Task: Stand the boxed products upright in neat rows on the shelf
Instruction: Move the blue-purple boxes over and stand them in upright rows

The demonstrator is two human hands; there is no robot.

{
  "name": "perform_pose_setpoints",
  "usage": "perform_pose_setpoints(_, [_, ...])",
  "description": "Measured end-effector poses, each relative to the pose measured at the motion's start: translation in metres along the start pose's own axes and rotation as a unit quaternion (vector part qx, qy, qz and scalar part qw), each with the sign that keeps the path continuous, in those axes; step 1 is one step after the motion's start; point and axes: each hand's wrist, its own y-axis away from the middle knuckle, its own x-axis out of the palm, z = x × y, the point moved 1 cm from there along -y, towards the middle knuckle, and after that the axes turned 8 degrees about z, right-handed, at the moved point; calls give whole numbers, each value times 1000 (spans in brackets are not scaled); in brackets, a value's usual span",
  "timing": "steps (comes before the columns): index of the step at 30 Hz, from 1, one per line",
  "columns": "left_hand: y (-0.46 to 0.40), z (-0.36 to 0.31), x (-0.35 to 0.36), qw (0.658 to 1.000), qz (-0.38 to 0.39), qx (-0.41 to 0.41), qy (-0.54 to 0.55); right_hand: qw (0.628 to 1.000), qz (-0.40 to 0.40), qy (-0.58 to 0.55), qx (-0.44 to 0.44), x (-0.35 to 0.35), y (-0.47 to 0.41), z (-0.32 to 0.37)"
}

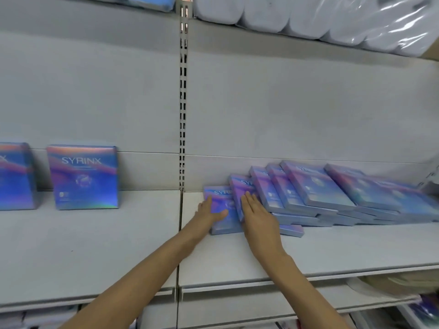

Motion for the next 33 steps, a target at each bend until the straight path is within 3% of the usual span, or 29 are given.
perform_pose_setpoints(2, [-2,-2,-3,981,-21,68,181,1000,-9,-8,-16,-3,3,-2])
perform_pose_setpoints(4, [2,-6,-5,941,-23,71,329,998,-23,-56,-27,-4,6,-6])
perform_pose_setpoints(6, [2,-6,-3,928,-27,41,370,989,-64,-129,-45,-4,10,-10])
perform_pose_setpoints(10, [3,-13,10,948,-30,11,318,969,-69,-195,-132,-1,20,-1])
perform_pose_setpoints(13, [5,-7,8,947,-63,-6,315,965,-30,-217,-141,3,21,6])
perform_pose_setpoints(15, [8,-1,6,948,-82,-10,307,958,23,-255,-130,-2,22,5])
perform_pose_setpoints(18, [13,1,8,951,-106,-2,292,913,104,-384,-91,-21,22,-5])
perform_pose_setpoints(20, [16,0,9,953,-142,15,266,892,100,-437,-55,-28,19,-12])
perform_pose_setpoints(27, [48,-5,-18,948,-242,117,171,871,110,-478,20,-29,11,-8])
perform_pose_setpoints(29, [64,-7,-35,949,-233,126,173,844,95,-527,31,-32,6,1])
perform_pose_setpoints(33, [91,-3,-56,957,-187,142,170,731,102,-672,66,-31,-6,18])
